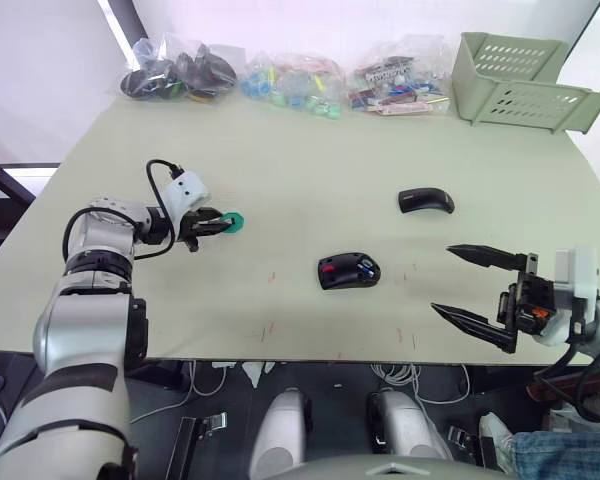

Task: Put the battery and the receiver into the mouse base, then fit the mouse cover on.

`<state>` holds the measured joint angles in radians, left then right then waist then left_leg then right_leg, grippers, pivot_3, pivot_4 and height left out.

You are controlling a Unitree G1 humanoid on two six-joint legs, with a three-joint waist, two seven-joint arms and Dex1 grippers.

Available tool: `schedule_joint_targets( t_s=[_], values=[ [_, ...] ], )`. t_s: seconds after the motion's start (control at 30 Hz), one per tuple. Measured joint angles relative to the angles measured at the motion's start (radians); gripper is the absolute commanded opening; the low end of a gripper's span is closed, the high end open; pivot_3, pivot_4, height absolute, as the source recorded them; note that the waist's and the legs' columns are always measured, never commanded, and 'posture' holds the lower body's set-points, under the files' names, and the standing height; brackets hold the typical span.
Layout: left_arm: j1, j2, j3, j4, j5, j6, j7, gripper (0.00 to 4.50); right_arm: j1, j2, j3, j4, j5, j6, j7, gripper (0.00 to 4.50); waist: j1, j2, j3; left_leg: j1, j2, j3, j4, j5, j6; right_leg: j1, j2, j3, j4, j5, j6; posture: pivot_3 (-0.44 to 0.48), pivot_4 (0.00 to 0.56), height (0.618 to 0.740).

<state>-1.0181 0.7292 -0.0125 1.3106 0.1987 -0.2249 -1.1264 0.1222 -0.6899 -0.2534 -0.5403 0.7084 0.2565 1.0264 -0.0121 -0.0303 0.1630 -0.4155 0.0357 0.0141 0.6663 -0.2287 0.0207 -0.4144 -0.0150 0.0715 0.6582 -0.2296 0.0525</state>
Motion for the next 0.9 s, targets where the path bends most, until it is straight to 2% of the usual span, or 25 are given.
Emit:
schedule_joint_targets(
  t_s=[0.57, 0.67, 0.7, 0.73, 0.9],
  values=[
    [0.000, 0.000, 0.000, 0.000, 0.000, 0.000, -0.005, 1.48, -0.012, 0.007, 0.005, 0.004, -0.004, -0.001, -0.001, 4.50, 0.000, 0.000, 0.000, 0.000, 0.000, 0.000, 0.000, 0.000, 0.000, 0.000, 0.000, 0.000, 0.000, 0.000, 0.000, 0.000, 0.150, 0.740],
    [0.000, 0.000, 0.000, 0.000, 0.000, 0.000, -0.007, 0.74, -0.012, 0.007, 0.005, 0.009, -0.007, -0.001, -0.001, 4.50, 0.000, 0.000, 0.000, 0.000, 0.000, 0.000, 0.000, 0.000, 0.000, 0.000, 0.000, 0.000, 0.000, 0.000, 0.000, 0.000, 0.150, 0.740],
    [0.001, 0.000, 0.001, 0.000, 0.000, 0.000, -0.008, 0.25, -0.013, 0.007, 0.005, 0.009, -0.007, -0.001, -0.001, 4.50, 0.000, 0.000, 0.000, 0.000, 0.000, 0.000, 0.000, 0.000, 0.000, 0.000, 0.000, 0.000, 0.000, 0.000, 0.000, 0.000, 0.150, 0.740],
    [0.000, 0.000, 0.001, 0.000, -0.001, 0.000, -0.008, 0.05, -0.014, 0.007, 0.005, 0.009, -0.007, -0.001, -0.001, 4.50, 0.000, 0.000, 0.000, 0.000, 0.000, 0.000, 0.000, 0.000, 0.000, 0.000, 0.000, 0.000, 0.000, 0.000, 0.000, 0.000, 0.150, 0.740],
    [0.001, 0.000, 0.001, 0.000, -0.002, 0.000, -0.008, 0.05, -0.021, 0.007, 0.005, 0.009, -0.007, -0.001, -0.001, 4.50, 0.000, 0.000, 0.000, 0.000, 0.000, 0.000, 0.000, 0.000, 0.000, 0.000, 0.000, 0.000, 0.000, 0.000, 0.000, 0.000, 0.150, 0.740]
  ],
)
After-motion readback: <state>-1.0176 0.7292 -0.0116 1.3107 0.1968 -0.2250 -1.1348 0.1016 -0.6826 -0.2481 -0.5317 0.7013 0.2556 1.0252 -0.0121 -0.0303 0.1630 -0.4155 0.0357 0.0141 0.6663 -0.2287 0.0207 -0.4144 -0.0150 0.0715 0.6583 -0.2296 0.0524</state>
